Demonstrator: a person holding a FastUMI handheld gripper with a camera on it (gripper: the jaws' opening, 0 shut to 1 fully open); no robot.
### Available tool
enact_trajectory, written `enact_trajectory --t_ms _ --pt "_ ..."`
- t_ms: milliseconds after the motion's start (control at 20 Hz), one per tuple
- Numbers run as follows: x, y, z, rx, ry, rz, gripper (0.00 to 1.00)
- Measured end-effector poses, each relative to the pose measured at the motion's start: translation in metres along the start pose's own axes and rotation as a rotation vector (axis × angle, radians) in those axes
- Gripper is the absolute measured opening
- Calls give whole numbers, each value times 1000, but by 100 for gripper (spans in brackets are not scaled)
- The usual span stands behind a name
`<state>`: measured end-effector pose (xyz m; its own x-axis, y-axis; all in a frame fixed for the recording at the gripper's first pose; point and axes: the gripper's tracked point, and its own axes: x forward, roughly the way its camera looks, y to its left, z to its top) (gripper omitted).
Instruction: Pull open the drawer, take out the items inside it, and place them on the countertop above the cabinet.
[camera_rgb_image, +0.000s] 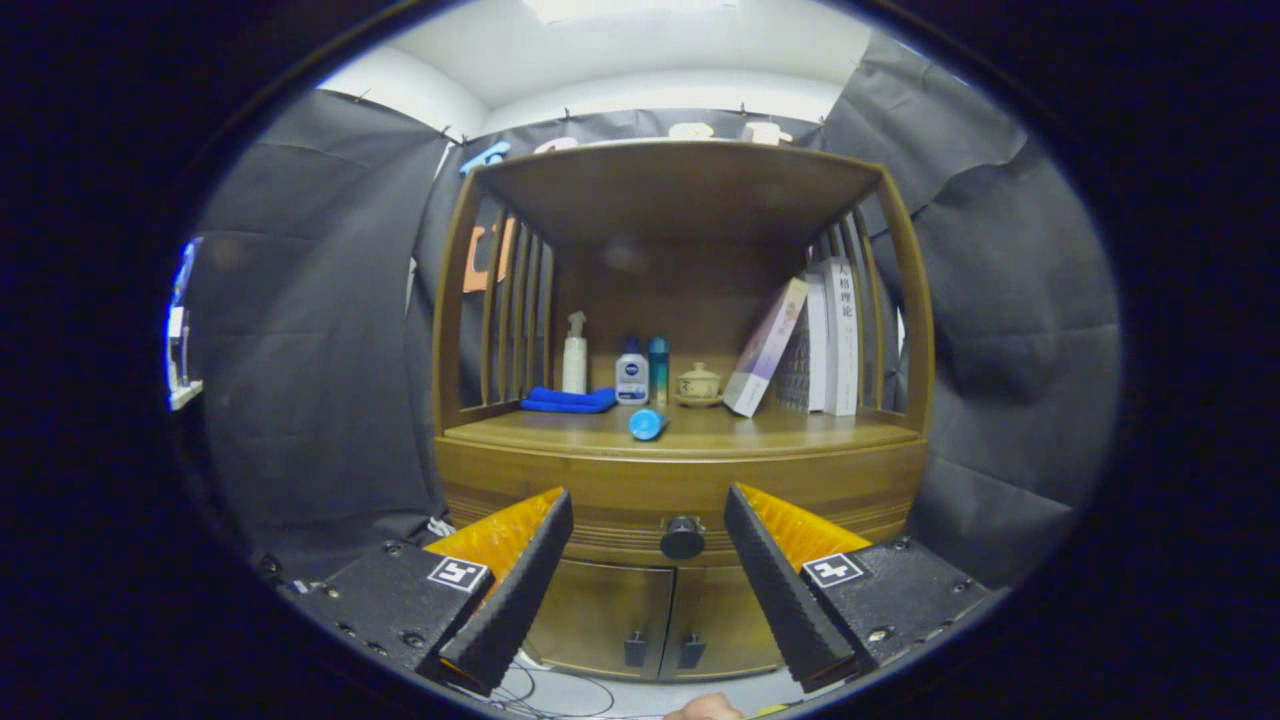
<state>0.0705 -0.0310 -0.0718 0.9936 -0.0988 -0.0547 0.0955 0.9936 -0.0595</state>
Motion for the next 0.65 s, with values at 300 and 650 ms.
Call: enact_trajectory --t_ms 300,650 --pt "-52 4 11 -12 -34 12 99" --pt "-96 -5 8 -11 -30 23 99"
